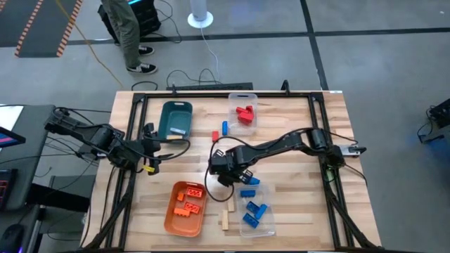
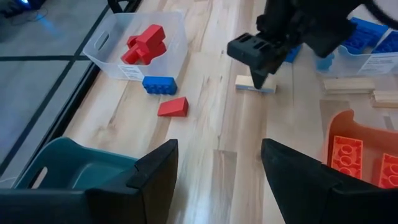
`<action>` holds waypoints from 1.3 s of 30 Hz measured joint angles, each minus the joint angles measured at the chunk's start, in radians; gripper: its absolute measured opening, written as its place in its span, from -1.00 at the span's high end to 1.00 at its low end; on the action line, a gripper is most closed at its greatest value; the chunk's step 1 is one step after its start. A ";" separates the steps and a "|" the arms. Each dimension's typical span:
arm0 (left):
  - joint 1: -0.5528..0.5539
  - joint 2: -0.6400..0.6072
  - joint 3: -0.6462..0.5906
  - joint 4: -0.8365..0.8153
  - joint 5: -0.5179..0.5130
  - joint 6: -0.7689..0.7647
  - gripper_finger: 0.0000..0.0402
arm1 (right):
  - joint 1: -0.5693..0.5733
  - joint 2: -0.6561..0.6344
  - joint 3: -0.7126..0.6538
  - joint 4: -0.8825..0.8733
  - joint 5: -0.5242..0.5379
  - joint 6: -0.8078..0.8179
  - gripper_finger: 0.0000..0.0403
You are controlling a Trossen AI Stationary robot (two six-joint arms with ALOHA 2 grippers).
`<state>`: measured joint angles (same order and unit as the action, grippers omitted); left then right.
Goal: Sort blocks
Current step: Put the brown wooden block into the blue bin
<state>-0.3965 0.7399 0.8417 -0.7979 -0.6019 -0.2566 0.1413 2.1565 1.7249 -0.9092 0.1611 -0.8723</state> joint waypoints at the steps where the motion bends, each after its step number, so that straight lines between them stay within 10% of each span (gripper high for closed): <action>1: 0.000 0.000 0.000 0.000 0.004 -0.001 -0.12 | 0.000 0.009 0.001 -0.002 0.000 -0.001 0.05; 31: 0.000 0.000 0.000 -0.027 0.030 -0.009 -0.12 | -0.052 0.025 -0.086 0.012 -0.055 -0.104 0.20; 39: 0.000 0.000 0.000 -0.027 0.030 0.006 -0.12 | -0.052 0.024 -0.087 0.011 -0.055 -0.098 0.51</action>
<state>-0.3965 0.7395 0.8413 -0.8250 -0.5716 -0.2508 0.0891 2.1805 1.6379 -0.8986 0.1062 -0.9701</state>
